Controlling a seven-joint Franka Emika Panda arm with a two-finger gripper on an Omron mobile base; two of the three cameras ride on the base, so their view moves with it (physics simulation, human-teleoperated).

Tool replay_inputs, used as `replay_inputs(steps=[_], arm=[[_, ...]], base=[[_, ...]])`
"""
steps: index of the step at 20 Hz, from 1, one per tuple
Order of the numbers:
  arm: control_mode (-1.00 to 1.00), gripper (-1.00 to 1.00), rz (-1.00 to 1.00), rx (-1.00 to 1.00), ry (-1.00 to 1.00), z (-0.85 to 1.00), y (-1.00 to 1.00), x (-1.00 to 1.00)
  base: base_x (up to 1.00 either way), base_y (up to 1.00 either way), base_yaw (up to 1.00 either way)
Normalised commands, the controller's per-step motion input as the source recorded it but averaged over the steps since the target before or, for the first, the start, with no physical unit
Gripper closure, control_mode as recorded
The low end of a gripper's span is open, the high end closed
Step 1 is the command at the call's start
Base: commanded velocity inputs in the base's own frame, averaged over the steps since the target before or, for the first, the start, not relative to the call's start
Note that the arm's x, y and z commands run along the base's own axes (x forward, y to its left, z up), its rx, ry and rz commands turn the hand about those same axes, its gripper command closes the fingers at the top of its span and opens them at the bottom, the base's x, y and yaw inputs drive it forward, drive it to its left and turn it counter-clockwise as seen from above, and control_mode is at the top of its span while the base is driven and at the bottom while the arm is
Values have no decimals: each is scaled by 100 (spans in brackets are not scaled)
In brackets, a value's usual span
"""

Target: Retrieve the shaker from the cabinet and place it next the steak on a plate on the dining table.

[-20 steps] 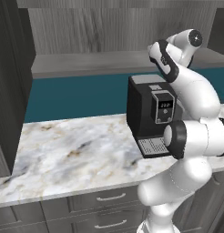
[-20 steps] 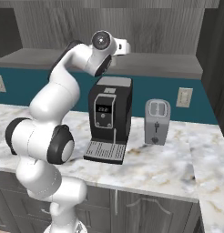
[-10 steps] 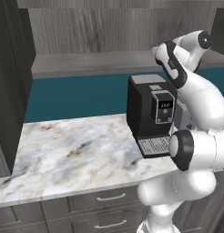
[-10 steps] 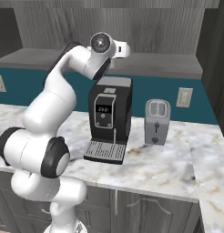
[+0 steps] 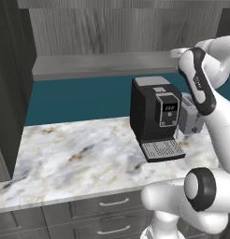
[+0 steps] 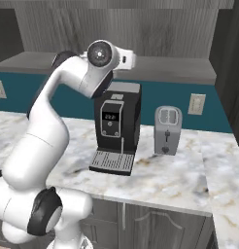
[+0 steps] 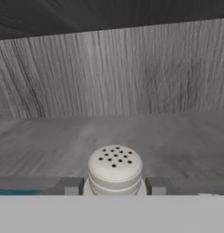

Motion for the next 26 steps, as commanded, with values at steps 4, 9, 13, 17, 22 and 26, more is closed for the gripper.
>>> replay_inputs(steps=[4,9,13,17,22,26], arm=[[-100,100,0,9,0,36,-17,-100],[-100,100,0,11,0,30,-7,-100],[-100,100,0,3,1,0,24,-100],[-100,100,4,-3,-12,-80,77,-100],[-100,100,3,-23,-29,-73,85,-100],[-100,100,0,-17,-6,-26,51,-100]], base=[[0,0,0],[0,0,0],[0,0,0],[0,0,0],[0,0,0],[0,0,0]])
